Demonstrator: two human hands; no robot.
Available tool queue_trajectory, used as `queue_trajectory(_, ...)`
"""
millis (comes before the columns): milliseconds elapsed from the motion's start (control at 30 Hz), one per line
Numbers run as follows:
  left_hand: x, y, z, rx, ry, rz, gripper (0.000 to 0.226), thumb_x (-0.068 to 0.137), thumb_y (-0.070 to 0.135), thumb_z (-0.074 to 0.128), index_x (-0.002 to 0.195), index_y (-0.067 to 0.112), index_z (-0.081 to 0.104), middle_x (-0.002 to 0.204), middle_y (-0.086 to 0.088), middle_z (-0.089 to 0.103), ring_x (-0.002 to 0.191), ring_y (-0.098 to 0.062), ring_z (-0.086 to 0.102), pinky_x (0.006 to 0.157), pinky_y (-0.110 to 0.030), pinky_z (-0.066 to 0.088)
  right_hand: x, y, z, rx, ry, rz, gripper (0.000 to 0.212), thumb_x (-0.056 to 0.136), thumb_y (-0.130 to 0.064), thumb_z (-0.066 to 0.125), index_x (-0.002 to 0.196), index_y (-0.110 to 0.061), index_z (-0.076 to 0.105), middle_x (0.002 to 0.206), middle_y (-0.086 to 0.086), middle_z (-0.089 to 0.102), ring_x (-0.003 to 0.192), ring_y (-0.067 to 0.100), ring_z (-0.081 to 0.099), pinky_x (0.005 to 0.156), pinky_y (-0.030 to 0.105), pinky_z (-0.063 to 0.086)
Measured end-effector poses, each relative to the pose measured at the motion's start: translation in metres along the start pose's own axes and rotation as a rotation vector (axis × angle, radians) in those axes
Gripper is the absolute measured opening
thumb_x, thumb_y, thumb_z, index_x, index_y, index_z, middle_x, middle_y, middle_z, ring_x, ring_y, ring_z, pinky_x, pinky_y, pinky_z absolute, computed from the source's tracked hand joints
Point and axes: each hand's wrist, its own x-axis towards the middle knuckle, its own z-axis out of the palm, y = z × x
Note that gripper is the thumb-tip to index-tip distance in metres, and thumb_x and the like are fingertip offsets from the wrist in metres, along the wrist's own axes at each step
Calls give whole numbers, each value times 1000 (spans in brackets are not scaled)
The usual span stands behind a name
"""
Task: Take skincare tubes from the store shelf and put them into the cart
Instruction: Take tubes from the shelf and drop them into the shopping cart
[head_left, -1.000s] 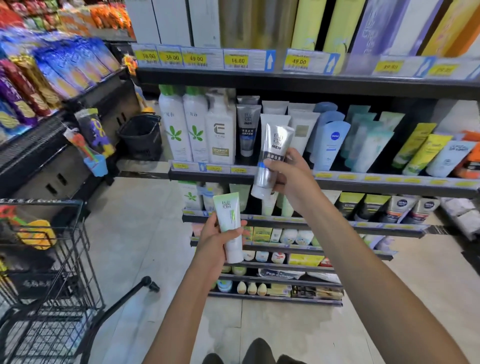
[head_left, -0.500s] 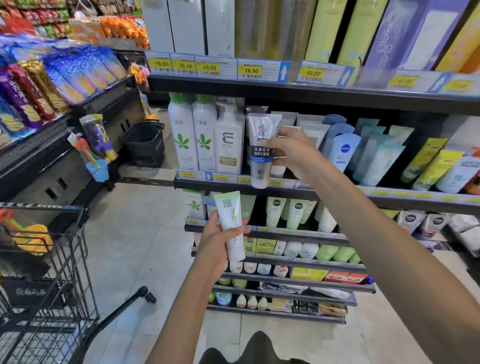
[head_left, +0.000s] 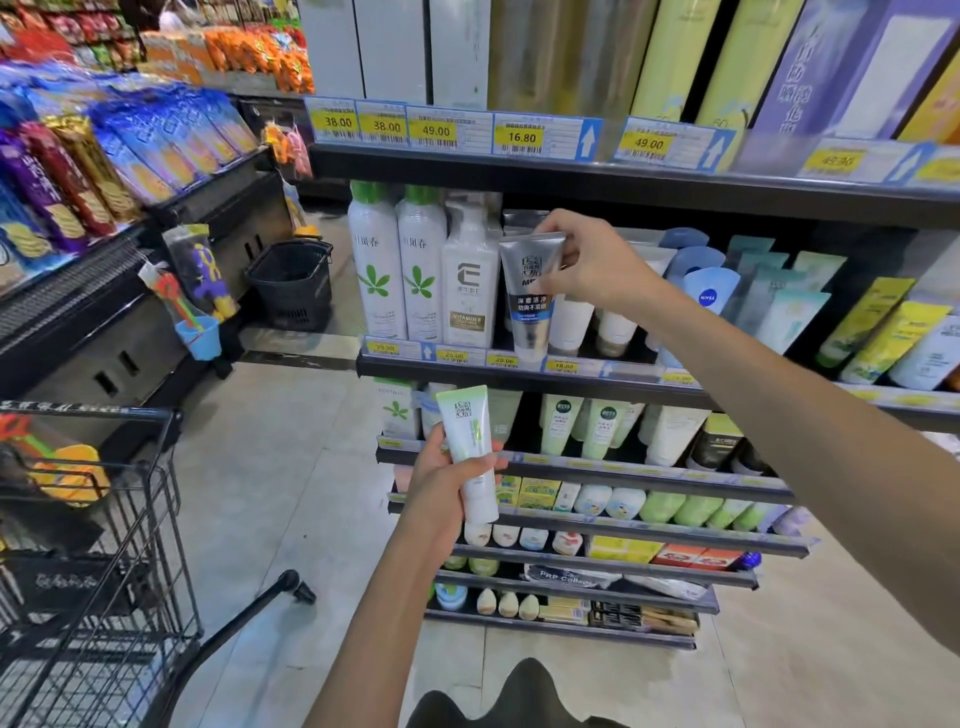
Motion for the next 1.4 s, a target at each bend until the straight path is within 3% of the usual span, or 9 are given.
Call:
queue_trajectory(133, 2, -1, 0, -4, 1, -5, 58, 87, -12, 65, 135, 19, 53, 113, -17, 75, 94, -28, 74, 78, -39, 58, 5, 1, 1, -79, 42, -50, 47, 80, -22, 88, 112, -30, 55, 86, -12, 60, 72, 10, 58, 65, 29, 44)
queue_trajectory(267, 2, -3, -1, 16, 4, -12, 57, 88, -11, 65, 135, 19, 53, 113, -16, 75, 94, -28, 73, 82, -41, 58, 9, 5, 3, -124, 63, -51, 46, 81, -21, 87, 113, -31, 56, 83, -13, 61, 73, 7, 58, 65, 28, 44)
queue_trajectory(400, 0, -5, -4, 43, 0, -11, 56, 89, -9, 66, 136, 19, 53, 112, -16, 75, 98, -31, 71, 91, -47, 56, 15, 7, 6, -188, 66, -53, 45, 81, -24, 86, 116, -28, 59, 86, -14, 62, 91, 19, 59, 72, 33, 45)
queue_trajectory(600, -4, -3, -5, 29, 8, -14, 54, 88, -11, 65, 132, 20, 55, 109, -15, 76, 96, -31, 71, 88, -44, 57, 18, 9, 6, -240, 59, -60, 48, 84, -25, 83, 125, -22, 60, 96, -7, 62, 104, 14, 48, 77, 31, 35)
queue_trajectory(700, -5, -3, -8, 43, 16, -16, 53, 89, -9, 65, 132, 20, 55, 111, -15, 75, 99, -32, 71, 89, -45, 57, 19, 7, 7, -278, 37, -72, 45, 85, -25, 83, 122, -21, 60, 90, -9, 61, 90, 13, 55, 64, 28, 38)
queue_trajectory(800, -6, -3, -9, 42, 22, -25, 54, 89, -9, 66, 133, 20, 55, 113, -14, 75, 101, -32, 72, 88, -44, 57, 22, 6, 10, -308, 17, -59, 41, 85, -24, 83, 120, -20, 61, 96, -4, 66, 77, -1, 55, 60, 20, 36)
queue_trajectory(967, -8, -3, -10, 34, 21, -20, 53, 89, -9, 66, 133, 17, 54, 113, -14, 75, 99, -31, 72, 85, -41, 57, 24, 8, 16, -306, 55, -56, 28, 83, -19, 83, 105, -14, 67, 102, 1, 70, 96, 17, 65, 72, 27, 44)
queue_trajectory(1200, -9, -7, -10, 34, 26, -23, 57, 88, -9, 66, 136, 17, 53, 114, -14, 75, 100, -32, 71, 92, -46, 56, 28, 14, 15, -299, 107, 26, 29, 83, -19, 84, 107, -15, 68, 102, 0, 66, 97, 19, 62, 79, 31, 49)
queue_trajectory(1400, -10, -8, -7, 33, 21, -28, 58, 87, -10, 66, 137, 16, 53, 113, -15, 75, 98, -31, 70, 89, -43, 56, 30, 16, 17, -289, 118, 5, 27, 84, -15, 82, 107, -14, 69, 103, 1, 67, 103, 20, 64, 86, 33, 53)
